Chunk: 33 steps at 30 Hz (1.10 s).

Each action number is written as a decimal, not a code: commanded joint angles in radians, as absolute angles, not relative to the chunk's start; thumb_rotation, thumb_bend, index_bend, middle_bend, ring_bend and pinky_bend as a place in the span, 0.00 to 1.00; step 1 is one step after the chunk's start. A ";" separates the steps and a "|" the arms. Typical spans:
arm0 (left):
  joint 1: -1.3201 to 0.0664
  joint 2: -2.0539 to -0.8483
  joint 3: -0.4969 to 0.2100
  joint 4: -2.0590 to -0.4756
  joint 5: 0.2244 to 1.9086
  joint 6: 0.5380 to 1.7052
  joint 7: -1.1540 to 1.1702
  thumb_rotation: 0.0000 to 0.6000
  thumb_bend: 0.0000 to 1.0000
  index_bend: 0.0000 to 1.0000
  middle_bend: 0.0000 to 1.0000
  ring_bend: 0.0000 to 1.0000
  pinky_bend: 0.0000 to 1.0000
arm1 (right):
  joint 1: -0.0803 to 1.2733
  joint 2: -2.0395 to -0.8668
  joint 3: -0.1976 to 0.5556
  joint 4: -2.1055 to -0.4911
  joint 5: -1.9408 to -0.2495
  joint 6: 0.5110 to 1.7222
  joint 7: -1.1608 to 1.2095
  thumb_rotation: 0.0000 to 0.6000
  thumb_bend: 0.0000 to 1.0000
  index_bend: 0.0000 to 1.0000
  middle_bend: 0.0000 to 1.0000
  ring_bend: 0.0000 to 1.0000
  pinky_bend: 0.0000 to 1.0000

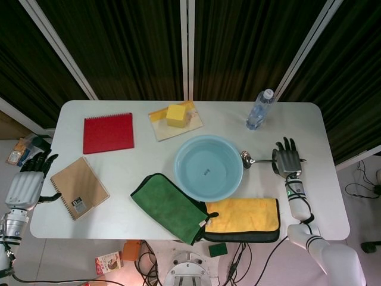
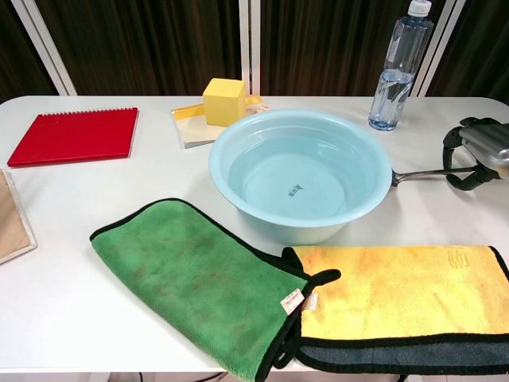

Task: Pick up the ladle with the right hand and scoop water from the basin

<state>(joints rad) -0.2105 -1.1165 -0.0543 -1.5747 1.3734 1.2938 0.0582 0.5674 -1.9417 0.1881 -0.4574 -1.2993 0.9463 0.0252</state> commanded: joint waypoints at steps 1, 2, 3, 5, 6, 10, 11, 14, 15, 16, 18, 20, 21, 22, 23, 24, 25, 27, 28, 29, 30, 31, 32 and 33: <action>-0.211 -1.119 -0.054 -1.572 1.376 1.295 0.056 1.00 0.02 0.11 0.00 0.00 0.15 | 0.557 -1.925 0.184 -0.482 -1.311 0.967 0.049 1.00 0.46 0.74 0.26 0.00 0.00; -0.210 -1.121 -0.053 -1.571 1.377 1.295 0.054 1.00 0.02 0.11 0.00 0.00 0.15 | 0.552 -1.917 0.182 -0.495 -1.314 0.972 0.056 1.00 0.47 0.75 0.27 0.01 0.00; -0.210 -1.121 -0.053 -1.570 1.377 1.294 0.053 1.00 0.02 0.11 0.00 0.00 0.15 | 0.549 -1.912 0.180 -0.505 -1.316 0.975 0.060 1.00 0.47 0.75 0.28 0.02 0.00; -0.210 -1.122 -0.052 -1.568 1.378 1.293 0.051 1.00 0.02 0.11 0.00 0.00 0.15 | 0.542 -1.901 0.178 -0.524 -1.319 0.980 0.063 1.00 0.47 0.76 0.29 0.03 0.01; -0.210 -1.123 -0.051 -1.567 1.378 1.293 0.050 1.00 0.02 0.11 0.00 0.00 0.15 | 0.539 -1.895 0.178 -0.537 -1.319 0.984 0.063 1.00 0.47 0.76 0.29 0.04 0.02; -0.209 -1.126 -0.051 -1.564 1.380 1.294 0.044 1.00 0.02 0.11 0.00 0.00 0.15 | 0.530 -1.875 0.187 -0.577 -1.309 0.983 0.073 1.00 0.49 0.76 0.29 0.06 0.17; -0.208 -1.126 -0.050 -1.563 1.381 1.295 0.042 1.00 0.02 0.11 0.00 0.00 0.15 | 0.528 -1.870 0.190 -0.588 -1.306 0.985 0.080 1.00 0.50 0.76 0.29 0.08 0.23; -0.206 -1.126 -0.050 -1.561 1.384 1.300 0.037 1.00 0.02 0.11 0.00 0.00 0.15 | 0.523 -1.862 0.199 -0.608 -1.303 1.001 0.101 1.00 0.52 0.75 0.32 0.15 0.41; -0.205 -1.125 -0.050 -1.560 1.384 1.302 0.036 1.00 0.02 0.11 0.00 0.00 0.15 | 0.522 -1.861 0.202 -0.612 -1.302 1.005 0.108 1.00 0.53 0.75 0.34 0.19 0.48; -0.204 -1.126 -0.051 -1.559 1.385 1.304 0.034 1.00 0.02 0.11 0.00 0.00 0.15 | 0.521 -1.860 0.204 -0.616 -1.300 1.005 0.113 1.00 0.54 0.75 0.35 0.21 0.51; -0.203 -1.126 -0.051 -1.558 1.386 1.306 0.032 1.00 0.02 0.11 0.00 0.00 0.15 | 0.521 -1.855 0.207 -0.621 -1.298 1.004 0.115 1.00 0.55 0.75 0.37 0.25 0.58; -0.203 -1.126 -0.051 -1.558 1.388 1.307 0.031 1.00 0.02 0.11 0.00 0.00 0.15 | 0.520 -1.853 0.209 -0.625 -1.296 1.007 0.118 1.00 0.55 0.75 0.38 0.29 0.62; -0.203 -1.126 -0.050 -1.558 1.389 1.307 0.031 1.00 0.02 0.11 0.00 0.00 0.15 | 0.519 -1.852 0.211 -0.630 -1.295 1.008 0.123 1.00 0.55 0.75 0.39 0.31 0.65; -0.203 -1.126 -0.051 -1.558 1.390 1.307 0.031 1.00 0.02 0.11 0.00 0.00 0.15 | 0.518 -1.852 0.212 -0.632 -1.293 1.008 0.125 1.00 0.56 0.75 0.39 0.32 0.66; -0.204 -1.127 -0.051 -1.558 1.390 1.307 0.032 1.00 0.02 0.11 0.00 0.00 0.15 | 0.517 -1.851 0.213 -0.635 -1.292 1.007 0.127 1.00 0.56 0.75 0.39 0.34 0.67; -0.204 -1.127 -0.051 -1.558 1.390 1.307 0.032 1.00 0.02 0.11 0.00 0.00 0.16 | 0.516 -1.850 0.214 -0.637 -1.290 1.007 0.127 1.00 0.56 0.75 0.39 0.35 0.68; -0.204 -1.127 -0.051 -1.559 1.390 1.307 0.032 1.00 0.02 0.11 0.00 0.00 0.16 | 0.516 -1.849 0.214 -0.638 -1.289 1.006 0.126 1.00 0.56 0.75 0.39 0.37 0.69; -0.205 -1.128 -0.050 -1.559 1.390 1.305 0.033 1.00 0.02 0.11 0.00 0.00 0.16 | 0.515 -1.847 0.216 -0.644 -1.285 1.004 0.123 1.00 0.56 0.75 0.39 0.41 0.72; -0.205 -1.128 -0.050 -1.559 1.390 1.304 0.034 1.00 0.02 0.11 0.00 0.00 0.16 | 0.514 -1.846 0.217 -0.646 -1.284 1.003 0.121 1.00 0.56 0.75 0.39 0.43 0.73; -0.205 -1.128 -0.050 -1.559 1.390 1.303 0.034 1.00 0.02 0.11 0.00 0.00 0.16 | 0.514 -1.845 0.217 -0.649 -1.282 1.001 0.117 1.00 0.56 0.75 0.40 0.45 0.74; -0.206 -1.128 -0.050 -1.559 1.390 1.303 0.034 1.00 0.02 0.11 0.00 0.00 0.16 | 0.514 -1.844 0.218 -0.651 -1.279 1.000 0.114 1.00 0.56 0.75 0.40 0.48 0.76; -0.206 -1.128 -0.050 -1.560 1.390 1.303 0.035 1.00 0.02 0.11 0.00 0.00 0.16 | 0.513 -1.842 0.220 -0.654 -1.277 0.998 0.112 1.00 0.56 0.75 0.40 0.49 0.77; -0.206 -1.128 -0.050 -1.560 1.390 1.303 0.035 1.00 0.02 0.11 0.00 0.00 0.16 | 0.513 -1.841 0.221 -0.657 -1.275 0.997 0.110 1.00 0.56 0.75 0.40 0.51 0.79; -0.206 -1.128 -0.050 -1.560 1.390 1.302 0.034 1.00 0.02 0.11 0.00 0.00 0.16 | 0.513 -1.840 0.223 -0.661 -1.272 0.996 0.108 1.00 0.56 0.75 0.41 0.54 0.80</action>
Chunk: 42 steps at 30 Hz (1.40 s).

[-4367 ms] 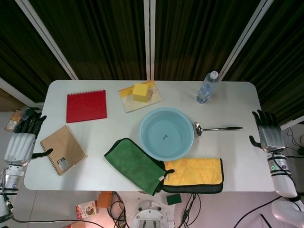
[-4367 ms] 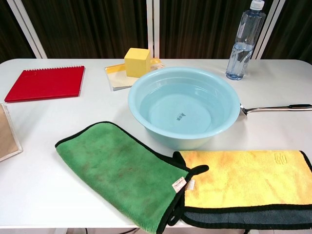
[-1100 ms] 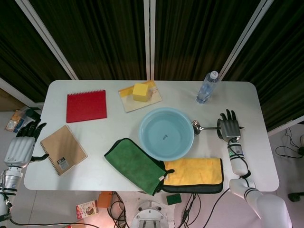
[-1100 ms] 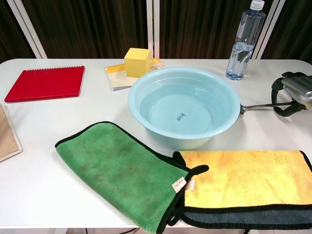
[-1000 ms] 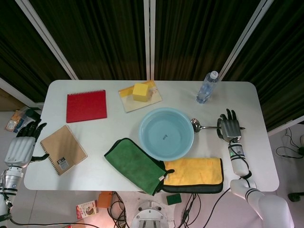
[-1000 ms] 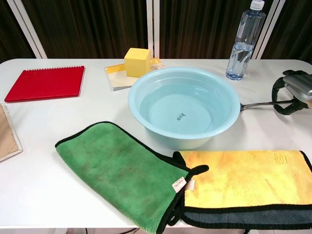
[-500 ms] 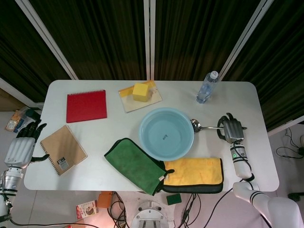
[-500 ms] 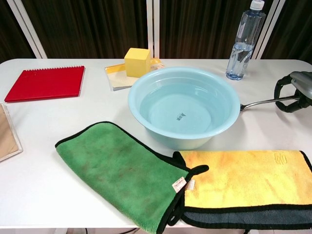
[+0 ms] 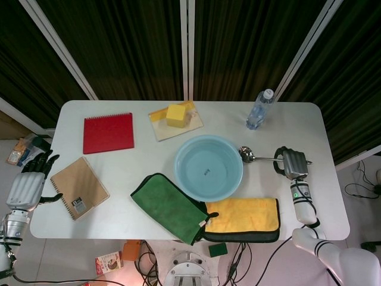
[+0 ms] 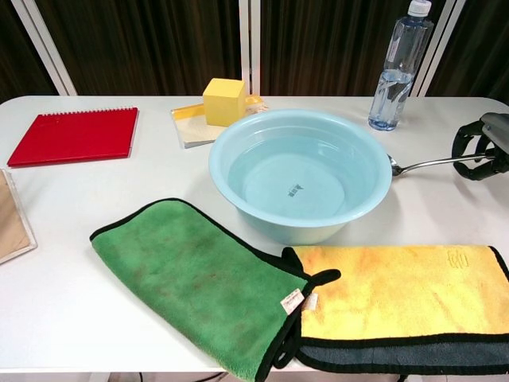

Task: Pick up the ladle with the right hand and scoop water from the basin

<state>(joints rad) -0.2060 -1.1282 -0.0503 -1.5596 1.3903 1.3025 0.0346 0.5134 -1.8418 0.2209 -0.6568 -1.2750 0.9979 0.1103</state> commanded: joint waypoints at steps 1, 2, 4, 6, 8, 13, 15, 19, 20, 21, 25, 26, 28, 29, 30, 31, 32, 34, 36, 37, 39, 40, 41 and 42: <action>-0.206 -1.128 -0.051 -1.560 1.390 1.302 0.035 1.00 0.02 0.11 0.00 0.00 0.16 | 0.513 -1.839 0.224 -0.665 -1.269 0.993 0.105 1.00 0.56 0.75 0.41 0.56 0.81; -0.206 -1.128 -0.051 -1.560 1.389 1.301 0.035 1.00 0.02 0.11 0.00 0.00 0.16 | 0.513 -1.839 0.225 -0.667 -1.267 0.992 0.102 1.00 0.56 0.75 0.41 0.58 0.82; -0.207 -1.128 -0.051 -1.561 1.389 1.301 0.036 1.00 0.02 0.11 0.00 0.00 0.16 | 0.512 -1.839 0.226 -0.670 -1.264 0.992 0.097 1.00 0.56 0.75 0.42 0.60 0.82; -0.207 -1.127 -0.050 -1.561 1.388 1.300 0.036 1.00 0.02 0.11 0.00 0.00 0.16 | 0.511 -1.841 0.228 -0.672 -1.261 0.992 0.096 1.00 0.56 0.75 0.43 0.62 0.82; -0.207 -1.128 -0.050 -1.560 1.388 1.299 0.036 1.00 0.02 0.11 0.00 0.00 0.16 | 0.511 -1.842 0.231 -0.673 -1.257 0.990 0.099 1.00 0.56 0.74 0.45 0.63 0.82; -0.206 -1.129 -0.050 -1.558 1.387 1.298 0.033 1.00 0.02 0.11 0.00 0.00 0.16 | 0.509 -1.843 0.245 -0.684 -1.238 0.982 0.111 1.00 0.56 0.71 0.52 0.64 0.82; -0.206 -1.129 -0.050 -1.557 1.388 1.299 0.032 1.00 0.02 0.11 0.00 0.00 0.16 | 0.508 -1.842 0.247 -0.687 -1.234 0.979 0.112 1.00 0.57 0.71 0.56 0.65 0.82; -0.206 -1.130 -0.049 -1.556 1.389 1.298 0.031 1.00 0.02 0.11 0.00 0.00 0.16 | 0.508 -1.840 0.250 -0.694 -1.228 0.975 0.107 1.00 0.57 0.71 0.61 0.66 0.82; -0.206 -1.131 -0.049 -1.554 1.389 1.298 0.030 1.00 0.02 0.11 0.00 0.00 0.16 | 0.508 -1.840 0.250 -0.695 -1.226 0.975 0.106 1.00 0.57 0.71 0.63 0.66 0.82; -0.206 -1.131 -0.049 -1.554 1.390 1.298 0.030 1.00 0.02 0.11 0.00 0.00 0.16 | 0.508 -1.839 0.251 -0.696 -1.225 0.974 0.105 1.00 0.57 0.71 0.64 0.66 0.82; -0.206 -1.132 -0.049 -1.552 1.391 1.299 0.028 1.00 0.02 0.11 0.00 0.00 0.16 | 0.507 -1.839 0.251 -0.697 -1.225 0.977 0.105 1.00 0.57 0.71 0.70 0.67 0.82; -0.206 -1.132 -0.049 -1.552 1.391 1.299 0.028 1.00 0.02 0.11 0.00 0.00 0.16 | 0.507 -1.839 0.251 -0.697 -1.224 0.978 0.105 1.00 0.57 0.71 0.71 0.67 0.82; -0.206 -1.132 -0.049 -1.552 1.391 1.299 0.028 1.00 0.02 0.11 0.00 0.00 0.16 | 0.507 -1.839 0.252 -0.698 -1.224 0.980 0.106 1.00 0.57 0.71 0.72 0.67 0.82; -0.206 -1.132 -0.049 -1.552 1.391 1.299 0.028 1.00 0.02 0.11 0.00 0.00 0.16 | 0.506 -1.839 0.253 -0.698 -1.224 0.981 0.107 1.00 0.57 0.71 0.72 0.68 0.82; -0.206 -1.132 -0.049 -1.552 1.391 1.300 0.028 1.00 0.02 0.11 0.00 0.00 0.16 | 0.506 -1.839 0.253 -0.698 -1.224 0.983 0.107 1.00 0.58 0.71 0.73 0.68 0.82; -0.206 -1.132 -0.050 -1.552 1.391 1.300 0.027 1.00 0.02 0.11 0.00 0.00 0.16 | 0.506 -1.839 0.253 -0.698 -1.224 0.986 0.108 1.00 0.57 0.71 0.73 0.68 0.82; -0.206 -1.132 -0.050 -1.552 1.391 1.300 0.027 1.00 0.02 0.11 0.00 0.00 0.16 | 0.505 -1.839 0.254 -0.698 -1.225 0.989 0.111 1.00 0.58 0.71 0.73 0.68 0.82; -0.206 -1.132 -0.050 -1.552 1.391 1.300 0.027 1.00 0.02 0.11 0.00 0.00 0.16 | 0.504 -1.839 0.255 -0.698 -1.227 0.996 0.120 1.00 0.58 0.71 0.73 0.68 0.82; -0.205 -1.132 -0.050 -1.551 1.391 1.301 0.026 1.00 0.02 0.11 0.00 0.00 0.16 | 0.502 -1.839 0.257 -0.699 -1.233 1.010 0.140 1.00 0.58 0.71 0.73 0.68 0.82; -0.205 -1.132 -0.050 -1.552 1.391 1.302 0.026 1.00 0.02 0.11 0.00 0.00 0.16 | 0.501 -1.839 0.257 -0.699 -1.237 1.019 0.150 1.00 0.58 0.71 0.73 0.68 0.82; -0.204 -1.131 -0.050 -1.553 1.391 1.303 0.027 1.00 0.02 0.11 0.00 0.00 0.16 | 0.499 -1.837 0.257 -0.701 -1.248 1.040 0.174 1.00 0.59 0.71 0.73 0.68 0.82; -0.204 -1.130 -0.050 -1.554 1.391 1.304 0.028 1.00 0.02 0.11 0.00 0.00 0.16 | 0.499 -1.836 0.258 -0.704 -1.253 1.049 0.184 1.00 0.59 0.71 0.73 0.68 0.82; -0.204 -1.129 -0.051 -1.555 1.392 1.305 0.029 1.00 0.02 0.11 0.00 0.00 0.16 | 0.498 -1.832 0.259 -0.711 -1.259 1.063 0.197 1.00 0.59 0.71 0.73 0.69 0.82; -0.204 -1.129 -0.051 -1.557 1.392 1.306 0.030 1.00 0.02 0.11 0.00 0.00 0.16 | 0.498 -1.828 0.261 -0.718 -1.264 1.075 0.207 1.00 0.59 0.71 0.74 0.69 0.82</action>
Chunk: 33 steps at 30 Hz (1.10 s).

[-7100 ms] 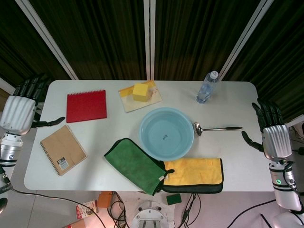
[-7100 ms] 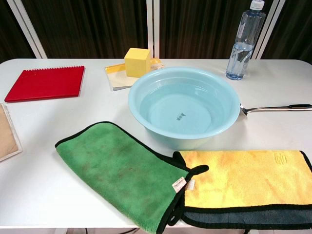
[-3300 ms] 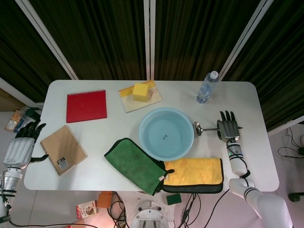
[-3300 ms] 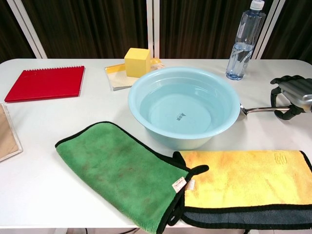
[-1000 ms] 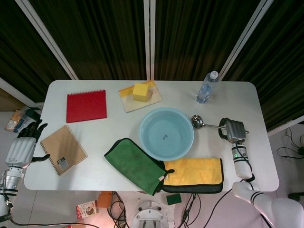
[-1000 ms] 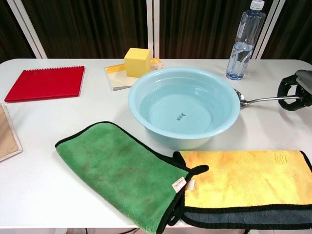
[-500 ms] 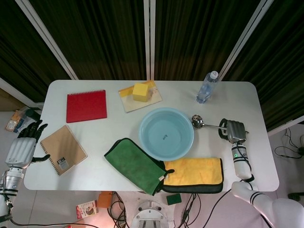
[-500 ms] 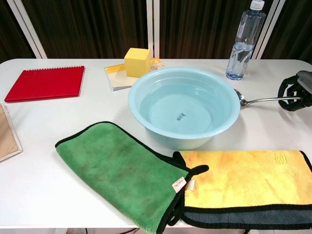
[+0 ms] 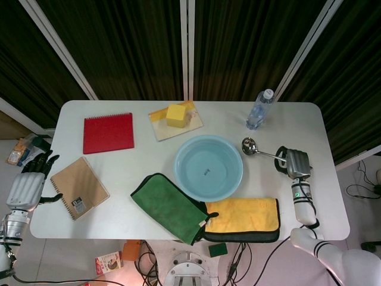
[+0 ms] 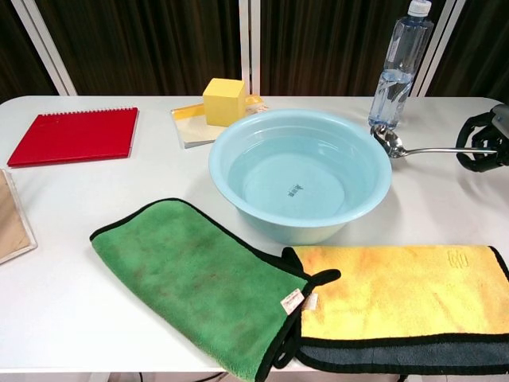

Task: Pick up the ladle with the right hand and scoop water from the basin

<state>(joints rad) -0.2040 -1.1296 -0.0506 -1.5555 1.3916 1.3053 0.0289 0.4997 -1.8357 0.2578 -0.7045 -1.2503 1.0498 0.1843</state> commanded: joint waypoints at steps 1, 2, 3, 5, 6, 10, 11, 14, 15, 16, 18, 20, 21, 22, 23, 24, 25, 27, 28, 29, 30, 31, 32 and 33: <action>-0.204 -1.128 -0.051 -1.558 1.392 1.307 0.031 1.00 0.02 0.11 0.00 0.00 0.16 | 0.497 -1.823 0.263 -0.728 -1.268 1.086 0.215 1.00 0.59 0.71 0.74 0.69 0.82; -0.203 -1.127 -0.052 -1.560 1.392 1.308 0.032 1.00 0.02 0.11 0.00 0.00 0.16 | 0.496 -1.815 0.267 -0.746 -1.274 1.102 0.225 1.00 0.59 0.71 0.74 0.69 0.82; -0.203 -1.126 -0.052 -1.562 1.392 1.309 0.034 1.00 0.02 0.11 0.00 0.00 0.16 | 0.495 -1.807 0.270 -0.761 -1.279 1.116 0.232 1.00 0.59 0.71 0.74 0.69 0.82; -0.203 -1.125 -0.053 -1.565 1.391 1.311 0.036 1.00 0.02 0.11 0.00 0.00 0.16 | 0.493 -1.784 0.275 -0.804 -1.293 1.152 0.239 1.00 0.60 0.71 0.74 0.69 0.82; -0.203 -1.125 -0.053 -1.566 1.390 1.311 0.037 1.00 0.02 0.11 0.00 0.00 0.16 | 0.491 -1.773 0.276 -0.825 -1.299 1.166 0.239 1.00 0.60 0.71 0.74 0.69 0.82; -0.203 -1.125 -0.055 -1.567 1.388 1.312 0.037 1.00 0.02 0.11 0.00 0.00 0.16 | 0.488 -1.718 0.279 -0.924 -1.324 1.213 0.209 1.00 0.61 0.71 0.74 0.69 0.82; -0.203 -1.125 -0.056 -1.566 1.387 1.312 0.036 1.00 0.02 0.11 0.00 0.00 0.16 | 0.490 -1.700 0.275 -0.954 -1.335 1.222 0.188 1.00 0.61 0.71 0.74 0.69 0.82; -0.203 -1.126 -0.059 -1.564 1.386 1.314 0.031 1.00 0.02 0.11 0.00 0.00 0.16 | 0.503 -1.663 0.262 -1.019 -1.366 1.232 0.124 1.00 0.61 0.71 0.74 0.69 0.82; -0.203 -1.127 -0.060 -1.563 1.385 1.315 0.029 1.00 0.02 0.11 0.00 0.00 0.16 | 0.512 -1.649 0.256 -1.046 -1.379 1.231 0.092 1.00 0.61 0.71 0.74 0.69 0.82; -0.202 -1.127 -0.061 -1.562 1.385 1.317 0.026 1.00 0.02 0.11 0.00 0.00 0.16 | 0.522 -1.637 0.250 -1.071 -1.391 1.226 0.056 1.00 0.61 0.71 0.74 0.69 0.82; -0.201 -1.126 -0.062 -1.561 1.386 1.320 0.022 1.00 0.02 0.11 0.00 0.00 0.16 | 0.540 -1.623 0.241 -1.099 -1.406 1.211 0.001 1.00 0.61 0.71 0.74 0.69 0.82; -0.200 -1.124 -0.063 -1.560 1.387 1.323 0.018 1.00 0.02 0.11 0.00 0.00 0.16 | 0.565 -1.606 0.227 -1.121 -1.420 1.178 -0.058 1.00 0.61 0.71 0.74 0.69 0.82; -0.199 -1.124 -0.063 -1.559 1.388 1.324 0.016 1.00 0.02 0.11 0.00 0.00 0.16 | 0.574 -1.602 0.224 -1.127 -1.424 1.168 -0.082 1.00 0.61 0.71 0.74 0.69 0.82; -0.198 -1.123 -0.063 -1.558 1.388 1.326 0.014 1.00 0.02 0.11 0.00 0.00 0.16 | 0.584 -1.598 0.222 -1.132 -1.429 1.161 -0.102 1.00 0.61 0.71 0.74 0.69 0.82; -0.197 -1.122 -0.062 -1.557 1.389 1.327 0.012 1.00 0.02 0.11 0.00 0.00 0.16 | 0.592 -1.596 0.220 -1.137 -1.435 1.155 -0.119 1.00 0.61 0.71 0.74 0.69 0.82; -0.196 -1.122 -0.062 -1.555 1.390 1.328 0.008 1.00 0.02 0.11 0.00 0.00 0.16 | 0.602 -1.593 0.217 -1.144 -1.442 1.150 -0.139 1.00 0.61 0.71 0.74 0.69 0.83; -0.195 -1.121 -0.062 -1.553 1.389 1.329 0.006 1.00 0.02 0.11 0.00 0.00 0.16 | 0.610 -1.591 0.215 -1.148 -1.448 1.147 -0.152 1.00 0.61 0.71 0.74 0.69 0.83; -0.193 -1.120 -0.062 -1.549 1.388 1.329 -0.001 1.00 0.02 0.11 0.00 0.00 0.16 | 0.628 -1.586 0.207 -1.153 -1.466 1.139 -0.187 1.00 0.61 0.71 0.74 0.69 0.83; -0.192 -1.120 -0.062 -1.548 1.388 1.330 -0.004 1.00 0.02 0.11 0.00 0.00 0.16 | 0.636 -1.584 0.202 -1.153 -1.475 1.137 -0.202 1.00 0.61 0.71 0.74 0.69 0.82; -0.192 -1.120 -0.063 -1.547 1.388 1.331 -0.007 1.00 0.02 0.11 0.00 0.00 0.16 | 0.643 -1.583 0.198 -1.152 -1.485 1.135 -0.216 1.00 0.61 0.71 0.74 0.69 0.82; -0.192 -1.120 -0.064 -1.544 1.389 1.332 -0.011 1.00 0.02 0.11 0.00 0.00 0.16 | 0.653 -1.582 0.191 -1.148 -1.500 1.134 -0.236 1.00 0.61 0.71 0.74 0.69 0.82; -0.191 -1.120 -0.065 -1.543 1.390 1.333 -0.014 1.00 0.02 0.11 0.00 0.00 0.16 | 0.660 -1.582 0.186 -1.144 -1.511 1.134 -0.253 1.00 0.61 0.71 0.74 0.69 0.82; -0.191 -1.120 -0.065 -1.541 1.391 1.335 -0.016 1.00 0.02 0.11 0.00 0.00 0.16 | 0.667 -1.583 0.180 -1.138 -1.523 1.134 -0.268 1.00 0.61 0.71 0.74 0.69 0.82; -0.191 -1.120 -0.065 -1.540 1.392 1.336 -0.019 1.00 0.02 0.11 0.00 0.00 0.16 | 0.676 -1.585 0.173 -1.128 -1.538 1.136 -0.287 1.00 0.61 0.71 0.74 0.69 0.82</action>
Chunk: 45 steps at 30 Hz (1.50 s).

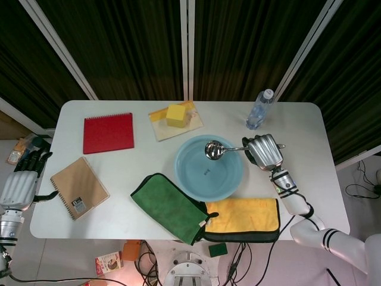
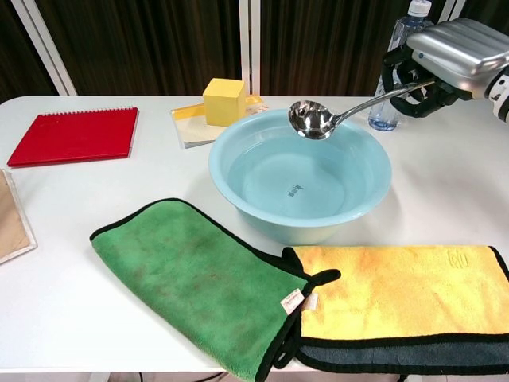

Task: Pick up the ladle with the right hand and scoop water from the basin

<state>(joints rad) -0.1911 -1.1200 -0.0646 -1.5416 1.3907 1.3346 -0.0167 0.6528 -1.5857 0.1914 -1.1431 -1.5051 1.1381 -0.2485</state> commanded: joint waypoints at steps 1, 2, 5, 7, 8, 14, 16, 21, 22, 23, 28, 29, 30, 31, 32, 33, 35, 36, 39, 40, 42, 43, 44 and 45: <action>-0.190 -1.119 -0.065 -1.539 1.393 1.337 -0.020 1.00 0.02 0.11 0.00 0.00 0.16 | 0.683 -1.588 0.168 -1.118 -1.550 1.138 -0.302 1.00 0.61 0.71 0.74 0.69 0.82; -0.190 -1.119 -0.065 -1.538 1.394 1.337 -0.022 1.00 0.02 0.11 0.00 0.00 0.16 | 0.689 -1.592 0.163 -1.109 -1.560 1.140 -0.314 1.00 0.61 0.71 0.74 0.69 0.82; -0.189 -1.118 -0.065 -1.535 1.396 1.338 -0.027 1.00 0.02 0.11 0.00 0.00 0.16 | 0.702 -1.612 0.158 -1.088 -1.569 1.142 -0.322 1.00 0.60 0.71 0.74 0.69 0.82; -0.189 -1.118 -0.065 -1.532 1.396 1.338 -0.032 1.00 0.02 0.11 0.00 0.00 0.16 | 0.710 -1.629 0.157 -1.067 -1.572 1.145 -0.326 1.00 0.60 0.71 0.74 0.69 0.82; -0.189 -1.119 -0.065 -1.530 1.396 1.338 -0.034 1.00 0.02 0.11 0.00 0.00 0.16 | 0.716 -1.640 0.155 -1.050 -1.579 1.150 -0.332 1.00 0.60 0.71 0.74 0.69 0.82; -0.183 -1.124 -0.069 -1.512 1.401 1.352 -0.056 1.00 0.02 0.11 0.00 0.00 0.16 | 0.745 -1.701 0.129 -0.926 -1.641 1.199 -0.369 1.00 0.60 0.71 0.74 0.69 0.82; -0.181 -1.125 -0.070 -1.506 1.404 1.357 -0.065 1.00 0.02 0.11 0.00 0.00 0.16 | 0.755 -1.719 0.120 -0.890 -1.657 1.210 -0.370 1.00 0.60 0.71 0.74 0.69 0.82; -0.178 -1.123 -0.069 -1.488 1.408 1.361 -0.087 1.00 0.02 0.11 0.00 0.00 0.16 | 0.778 -1.761 0.099 -0.822 -1.686 1.219 -0.367 1.00 0.60 0.73 0.74 0.69 0.82; -0.177 -1.122 -0.070 -1.485 1.409 1.362 -0.091 1.00 0.02 0.11 0.00 0.00 0.16 | 0.781 -1.767 0.096 -0.813 -1.690 1.220 -0.367 1.00 0.60 0.73 0.74 0.69 0.82; -0.175 -1.122 -0.070 -1.481 1.410 1.365 -0.097 1.00 0.02 0.11 0.00 0.00 0.16 | 0.785 -1.775 0.092 -0.802 -1.694 1.222 -0.367 1.00 0.60 0.73 0.74 0.69 0.82; -0.170 -1.119 -0.070 -1.471 1.415 1.372 -0.116 1.00 0.02 0.11 0.00 0.00 0.16 | 0.797 -1.801 0.081 -0.773 -1.703 1.226 -0.369 1.00 0.60 0.73 0.74 0.69 0.82; -0.169 -1.118 -0.070 -1.469 1.416 1.374 -0.119 1.00 0.02 0.11 0.00 0.00 0.16 | 0.798 -1.804 0.079 -0.771 -1.703 1.225 -0.367 1.00 0.60 0.73 0.74 0.69 0.82; -0.168 -1.117 -0.069 -1.468 1.417 1.375 -0.122 1.00 0.02 0.11 0.00 0.00 0.16 | 0.798 -1.808 0.076 -0.769 -1.702 1.225 -0.365 1.00 0.60 0.73 0.74 0.69 0.82; -0.166 -1.116 -0.069 -1.467 1.417 1.377 -0.124 1.00 0.02 0.11 0.00 0.00 0.16 | 0.798 -1.809 0.074 -0.767 -1.703 1.225 -0.364 1.00 0.60 0.73 0.74 0.69 0.82; -0.165 -1.116 -0.068 -1.465 1.418 1.378 -0.127 1.00 0.02 0.11 0.00 0.00 0.16 | 0.797 -1.811 0.072 -0.770 -1.700 1.222 -0.359 1.00 0.60 0.73 0.74 0.69 0.82; -0.164 -1.116 -0.068 -1.464 1.418 1.379 -0.128 1.00 0.02 0.11 0.00 0.00 0.16 | 0.794 -1.811 0.072 -0.776 -1.693 1.218 -0.351 1.00 0.60 0.73 0.74 0.69 0.82; -0.162 -1.116 -0.067 -1.463 1.420 1.380 -0.130 1.00 0.02 0.11 0.00 0.00 0.16 | 0.782 -1.812 0.078 -0.801 -1.665 1.200 -0.327 1.00 0.60 0.73 0.74 0.69 0.82; -0.162 -1.116 -0.066 -1.462 1.421 1.380 -0.131 1.00 0.02 0.11 0.00 0.00 0.16 | 0.778 -1.811 0.082 -0.814 -1.652 1.190 -0.319 1.00 0.60 0.73 0.74 0.69 0.82; -0.161 -1.117 -0.065 -1.462 1.422 1.380 -0.132 1.00 0.02 0.11 0.00 0.00 0.16 | 0.765 -1.797 0.099 -0.867 -1.604 1.158 -0.297 1.00 0.60 0.73 0.74 0.69 0.82; -0.161 -1.118 -0.065 -1.462 1.423 1.379 -0.132 1.00 0.02 0.11 0.00 0.00 0.16 | 0.761 -1.791 0.105 -0.886 -1.588 1.147 -0.291 1.00 0.60 0.74 0.74 0.69 0.82; -0.161 -1.121 -0.063 -1.460 1.425 1.377 -0.129 1.00 0.02 0.11 0.00 0.00 0.16 | 0.754 -1.772 0.122 -0.935 -1.548 1.116 -0.282 1.00 0.60 0.74 0.74 0.69 0.82; -0.162 -1.122 -0.062 -1.460 1.425 1.375 -0.128 1.00 0.02 0.11 0.00 0.00 0.16 | 0.751 -1.762 0.129 -0.957 -1.530 1.103 -0.281 1.00 0.60 0.74 0.74 0.69 0.82; -0.163 -1.124 -0.061 -1.460 1.425 1.371 -0.127 1.00 0.02 0.11 0.00 0.00 0.16 | 0.747 -1.749 0.140 -0.989 -1.504 1.083 -0.280 1.00 0.60 0.74 0.74 0.69 0.82; -0.164 -1.125 -0.060 -1.460 1.425 1.368 -0.126 1.00 0.02 0.11 0.00 0.00 0.16 | 0.744 -1.738 0.148 -1.014 -1.483 1.067 -0.282 1.00 0.60 0.74 0.74 0.69 0.82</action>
